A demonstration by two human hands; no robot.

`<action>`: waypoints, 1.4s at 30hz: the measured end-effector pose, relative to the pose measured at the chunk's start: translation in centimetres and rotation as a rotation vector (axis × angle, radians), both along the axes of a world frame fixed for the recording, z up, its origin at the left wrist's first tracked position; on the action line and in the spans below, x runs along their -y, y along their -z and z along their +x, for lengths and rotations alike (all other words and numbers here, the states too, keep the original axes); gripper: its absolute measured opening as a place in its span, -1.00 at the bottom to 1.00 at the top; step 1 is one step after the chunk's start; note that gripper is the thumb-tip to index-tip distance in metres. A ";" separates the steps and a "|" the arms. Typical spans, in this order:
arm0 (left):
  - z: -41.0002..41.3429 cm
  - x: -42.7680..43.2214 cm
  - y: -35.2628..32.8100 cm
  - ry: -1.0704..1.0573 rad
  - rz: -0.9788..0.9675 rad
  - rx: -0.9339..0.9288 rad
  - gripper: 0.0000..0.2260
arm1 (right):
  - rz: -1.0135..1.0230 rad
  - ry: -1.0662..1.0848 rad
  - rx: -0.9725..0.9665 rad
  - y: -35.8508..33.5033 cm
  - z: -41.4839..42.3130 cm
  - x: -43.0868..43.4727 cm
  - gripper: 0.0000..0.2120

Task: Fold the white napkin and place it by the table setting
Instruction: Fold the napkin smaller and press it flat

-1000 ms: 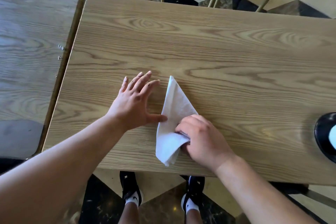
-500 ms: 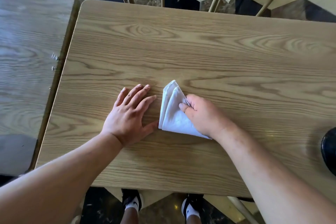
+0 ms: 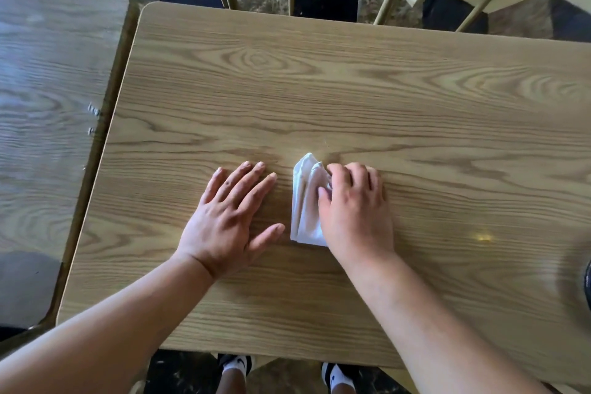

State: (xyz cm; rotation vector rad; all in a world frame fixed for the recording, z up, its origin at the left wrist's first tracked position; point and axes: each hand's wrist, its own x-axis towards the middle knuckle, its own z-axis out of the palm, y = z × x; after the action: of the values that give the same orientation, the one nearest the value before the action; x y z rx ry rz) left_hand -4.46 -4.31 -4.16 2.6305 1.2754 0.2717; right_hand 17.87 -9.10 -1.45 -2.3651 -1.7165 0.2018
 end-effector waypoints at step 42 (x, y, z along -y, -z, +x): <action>7.9 2.7 -2.7 -0.020 0.009 0.234 -0.64 | 0.013 -0.119 0.098 3.6 3.5 3.2 -0.41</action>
State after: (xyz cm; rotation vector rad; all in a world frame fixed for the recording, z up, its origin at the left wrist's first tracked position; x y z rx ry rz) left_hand 3.41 -6.96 -1.45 2.5047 1.2241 0.5700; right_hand 21.34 -12.28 -5.00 -2.3003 -1.8990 0.0946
